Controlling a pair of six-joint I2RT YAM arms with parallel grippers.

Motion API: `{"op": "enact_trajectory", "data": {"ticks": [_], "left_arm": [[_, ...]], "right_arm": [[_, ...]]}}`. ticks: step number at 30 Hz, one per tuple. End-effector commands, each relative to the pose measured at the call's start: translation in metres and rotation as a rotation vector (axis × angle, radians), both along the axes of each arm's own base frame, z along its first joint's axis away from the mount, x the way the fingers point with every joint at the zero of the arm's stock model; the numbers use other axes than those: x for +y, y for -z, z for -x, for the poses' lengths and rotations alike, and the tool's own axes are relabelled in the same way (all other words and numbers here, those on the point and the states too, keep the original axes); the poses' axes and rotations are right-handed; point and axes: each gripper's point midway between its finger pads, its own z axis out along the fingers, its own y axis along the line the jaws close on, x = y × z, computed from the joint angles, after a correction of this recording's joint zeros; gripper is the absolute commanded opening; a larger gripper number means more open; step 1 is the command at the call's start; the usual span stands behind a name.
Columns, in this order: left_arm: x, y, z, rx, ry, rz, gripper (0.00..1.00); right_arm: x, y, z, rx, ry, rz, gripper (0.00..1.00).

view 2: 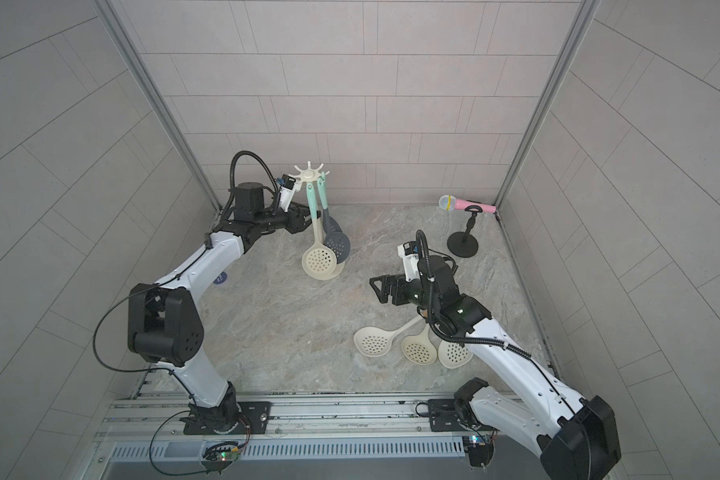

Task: Hang the skimmer on the kitchen utensil rack
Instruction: Adjust the rack at the center of the board.

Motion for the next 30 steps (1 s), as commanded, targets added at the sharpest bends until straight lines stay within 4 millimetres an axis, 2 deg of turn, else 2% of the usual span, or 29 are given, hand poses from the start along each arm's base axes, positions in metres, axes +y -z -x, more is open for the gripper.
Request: {"op": "enact_trajectory", "data": {"ticks": [1, 7, 11, 13, 18, 30], "left_arm": [[-0.006, -0.02, -0.005, -0.084, 0.016, 0.015, 0.37], [-0.009, -0.023, -0.004, -0.137, -0.012, 0.003, 0.3], [-0.01, -0.023, -0.005, -0.166, -0.048, -0.022, 0.18], [-0.01, -0.021, -0.007, -0.163, -0.082, -0.035, 0.09], [-0.006, -0.014, -0.014, -0.172, -0.17, -0.091, 0.0], [-0.005, -0.002, -0.019, -0.203, -0.321, -0.231, 0.0]], "right_arm": [[-0.005, 0.003, 0.002, -0.001, 0.011, 0.017, 0.99], [-0.009, 0.008, 0.003, 0.004, 0.018, 0.021, 0.99], [-0.012, 0.01, 0.004, 0.007, 0.023, 0.022, 0.99], [-0.013, 0.01, 0.004, 0.006, 0.027, 0.023, 0.99], [-0.016, 0.012, 0.005, 0.008, 0.036, 0.025, 0.99], [-0.016, 0.011, 0.003, 0.015, 0.047, 0.014, 0.98]]}}
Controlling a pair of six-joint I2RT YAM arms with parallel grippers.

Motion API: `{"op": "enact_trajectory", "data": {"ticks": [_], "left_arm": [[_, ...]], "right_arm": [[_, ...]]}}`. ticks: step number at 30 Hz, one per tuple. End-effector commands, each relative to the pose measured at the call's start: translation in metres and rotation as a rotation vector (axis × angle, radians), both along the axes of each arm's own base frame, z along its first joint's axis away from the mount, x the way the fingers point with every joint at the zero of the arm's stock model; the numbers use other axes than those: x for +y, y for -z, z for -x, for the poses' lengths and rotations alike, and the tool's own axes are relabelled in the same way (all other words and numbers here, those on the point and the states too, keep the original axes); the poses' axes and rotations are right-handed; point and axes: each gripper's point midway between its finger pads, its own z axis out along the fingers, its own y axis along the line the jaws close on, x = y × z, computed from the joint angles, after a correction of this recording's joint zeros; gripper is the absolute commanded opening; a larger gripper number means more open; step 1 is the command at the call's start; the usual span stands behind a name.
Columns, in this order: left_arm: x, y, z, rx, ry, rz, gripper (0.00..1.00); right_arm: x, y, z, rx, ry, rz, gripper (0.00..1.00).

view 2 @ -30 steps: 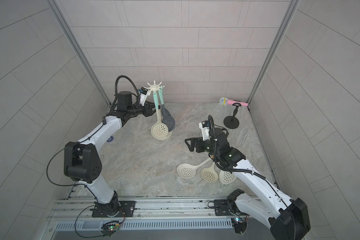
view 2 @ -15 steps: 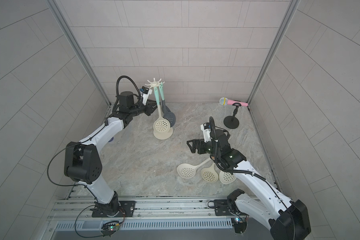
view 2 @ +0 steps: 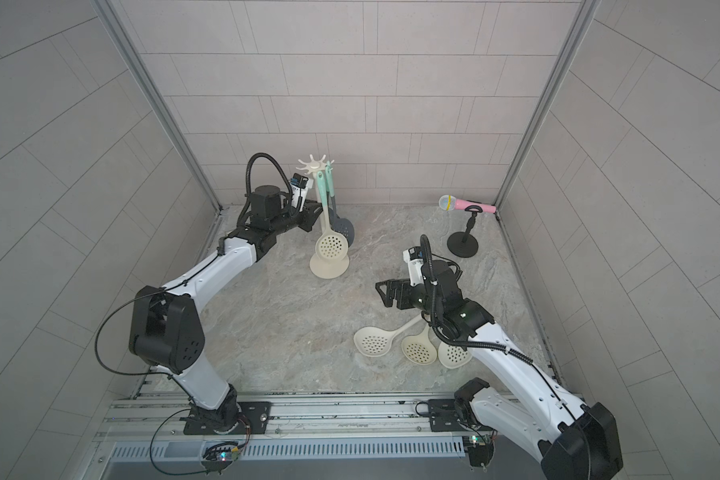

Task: Hang the skimmer on the kitchen utensil rack
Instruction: Adjust the rack at the center of the board.

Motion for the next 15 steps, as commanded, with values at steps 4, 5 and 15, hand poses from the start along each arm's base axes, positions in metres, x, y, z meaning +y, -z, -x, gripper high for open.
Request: {"op": "enact_trajectory", "data": {"ticks": [4, 5, 15], "left_arm": [[0.016, 0.008, 0.001, -0.009, -0.129, -0.062, 0.0], [0.018, 0.01, 0.001, -0.004, -0.145, -0.059, 0.0], [0.025, 0.03, 0.013, 0.047, -0.185, -0.042, 0.0]], "right_arm": [[-0.002, -0.007, -0.002, -0.016, 0.017, -0.014, 0.98], [-0.002, -0.008, -0.002, -0.015, 0.02, -0.015, 0.98], [-0.004, -0.012, -0.001, -0.018, 0.031, -0.024, 0.98]]}}
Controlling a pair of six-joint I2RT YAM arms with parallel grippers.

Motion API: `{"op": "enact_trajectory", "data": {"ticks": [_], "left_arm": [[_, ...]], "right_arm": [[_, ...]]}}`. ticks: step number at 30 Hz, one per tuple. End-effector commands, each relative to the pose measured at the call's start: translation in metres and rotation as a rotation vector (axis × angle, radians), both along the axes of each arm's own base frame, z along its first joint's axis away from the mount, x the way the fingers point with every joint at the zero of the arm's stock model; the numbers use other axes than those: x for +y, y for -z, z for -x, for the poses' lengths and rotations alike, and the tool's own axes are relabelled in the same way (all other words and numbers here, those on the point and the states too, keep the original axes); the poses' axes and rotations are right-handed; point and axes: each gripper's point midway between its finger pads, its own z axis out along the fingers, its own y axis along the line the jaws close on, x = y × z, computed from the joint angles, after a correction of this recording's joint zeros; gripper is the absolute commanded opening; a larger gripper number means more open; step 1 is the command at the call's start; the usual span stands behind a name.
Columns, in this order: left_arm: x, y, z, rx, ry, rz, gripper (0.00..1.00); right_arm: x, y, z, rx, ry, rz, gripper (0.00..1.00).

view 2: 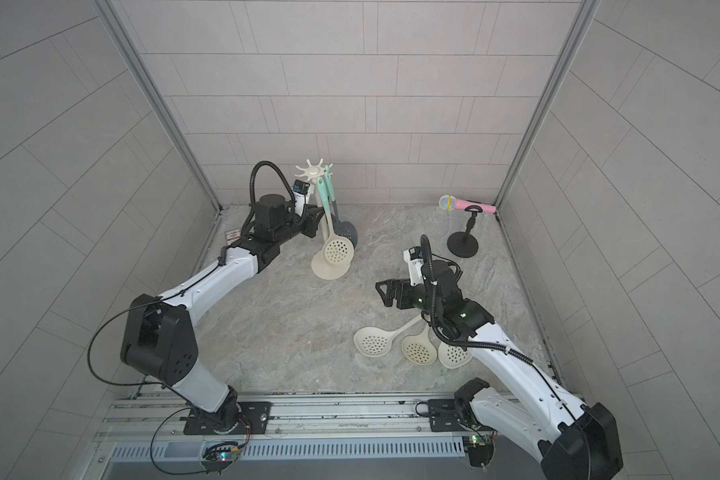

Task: Hang the skimmer on the kitchen utensil rack
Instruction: Adjust the rack at the center of the board.

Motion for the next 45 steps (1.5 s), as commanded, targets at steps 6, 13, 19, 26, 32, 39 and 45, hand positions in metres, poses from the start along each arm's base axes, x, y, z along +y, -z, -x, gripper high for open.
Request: {"op": "enact_trajectory", "data": {"ticks": [6, 13, 19, 26, 32, 39, 45], "left_arm": [[0.021, 0.033, 0.006, 0.103, -0.093, -0.011, 0.0], [0.023, 0.031, 0.012, 0.108, -0.098, -0.005, 0.26], [0.022, 0.035, 0.022, 0.114, -0.063, -0.03, 0.49], [0.025, 0.042, 0.031, 0.126, -0.05, -0.073, 0.84], [0.038, 0.05, 0.04, 0.127, -0.064, -0.169, 1.0], [0.062, 0.048, 0.053, 0.124, -0.092, -0.236, 1.0], [0.115, 0.05, 0.051, 0.198, -0.238, -0.26, 1.0]], "right_arm": [[-0.007, -0.013, 0.001, -0.021, 0.038, -0.016, 0.98], [-0.012, -0.008, 0.004, 0.005, 0.056, 0.003, 1.0], [-0.017, 0.002, 0.005, 0.034, 0.079, 0.031, 1.0], [-0.029, 0.017, 0.007, 0.082, 0.125, 0.072, 1.0], [-0.047, 0.037, 0.011, 0.141, 0.199, 0.073, 1.0], [-0.076, 0.068, 0.02, 0.223, 0.323, 0.04, 1.0], [-0.089, 0.094, 0.03, 0.291, 0.389, -0.007, 0.99]]}}
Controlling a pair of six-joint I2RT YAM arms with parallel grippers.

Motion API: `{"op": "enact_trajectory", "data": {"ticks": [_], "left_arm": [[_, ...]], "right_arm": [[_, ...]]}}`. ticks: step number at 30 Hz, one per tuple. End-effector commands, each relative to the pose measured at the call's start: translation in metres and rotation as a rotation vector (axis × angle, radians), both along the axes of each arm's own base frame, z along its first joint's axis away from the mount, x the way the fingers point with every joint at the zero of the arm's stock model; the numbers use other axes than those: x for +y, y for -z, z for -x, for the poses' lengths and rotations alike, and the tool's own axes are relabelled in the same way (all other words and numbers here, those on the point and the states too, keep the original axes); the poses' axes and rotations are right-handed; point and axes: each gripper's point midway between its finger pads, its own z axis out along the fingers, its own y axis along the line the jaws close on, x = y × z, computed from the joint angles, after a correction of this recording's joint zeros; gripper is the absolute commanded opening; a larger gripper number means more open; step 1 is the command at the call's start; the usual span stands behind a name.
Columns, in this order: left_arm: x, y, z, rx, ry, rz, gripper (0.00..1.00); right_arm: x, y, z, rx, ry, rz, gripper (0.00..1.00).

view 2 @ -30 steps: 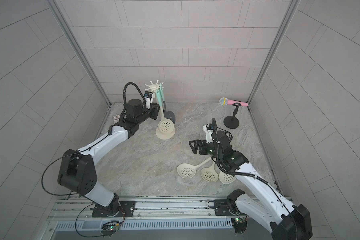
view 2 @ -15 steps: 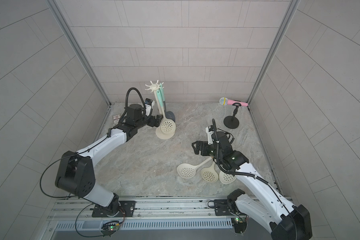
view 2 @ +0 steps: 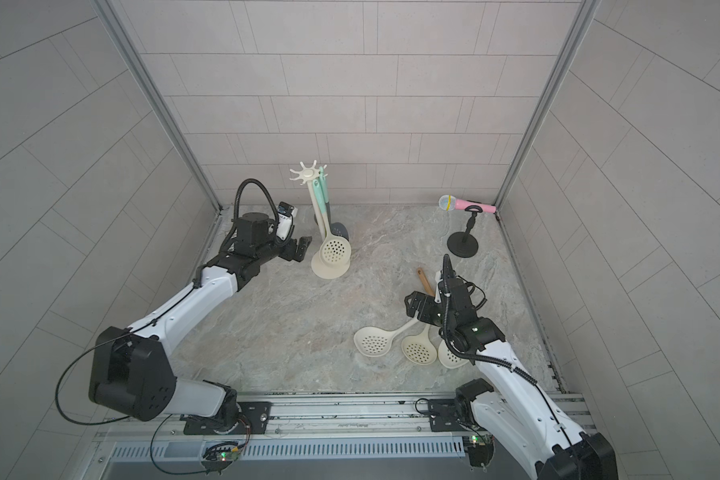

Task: Hang the skimmer on the kitchen utensil rack
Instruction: Adjust the rack at the center of the board, then pick up the skimmer from the center of the board.

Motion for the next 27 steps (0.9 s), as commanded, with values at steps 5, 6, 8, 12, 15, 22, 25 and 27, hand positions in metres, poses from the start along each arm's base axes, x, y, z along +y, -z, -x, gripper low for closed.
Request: {"op": "enact_trajectory", "data": {"ticks": [5, 6, 8, 12, 15, 22, 25, 27], "left_arm": [[0.093, 0.015, 0.006, 0.177, -0.203, 0.005, 1.0], [0.105, 0.02, 0.009, 0.201, -0.219, 0.003, 1.0], [0.122, 0.028, 0.017, 0.237, -0.226, 0.008, 1.0], [0.149, 0.041, 0.038, 0.321, -0.243, 0.063, 1.0], [0.159, 0.052, 0.052, 0.362, -0.243, 0.101, 1.0], [0.185, 0.07, 0.07, 0.4, -0.271, 0.211, 1.0], [0.194, 0.076, 0.075, 0.408, -0.267, 0.257, 1.0], [0.195, 0.083, 0.079, 0.426, -0.252, 0.289, 1.0]], "right_arm": [[-0.005, 0.024, 0.012, 0.045, 0.077, -0.086, 0.98], [-0.005, 0.027, 0.013, 0.044, 0.089, -0.101, 0.97], [-0.004, 0.034, 0.014, 0.042, 0.107, -0.14, 0.96], [-0.004, 0.044, 0.014, 0.033, 0.146, -0.184, 0.92], [-0.006, 0.046, 0.014, 0.018, 0.17, -0.205, 0.9], [-0.007, 0.04, 0.014, -0.007, 0.182, -0.225, 0.87], [-0.007, 0.039, 0.013, -0.014, 0.191, -0.234, 0.87], [-0.006, 0.041, 0.012, -0.012, 0.197, -0.249, 0.87]]}}
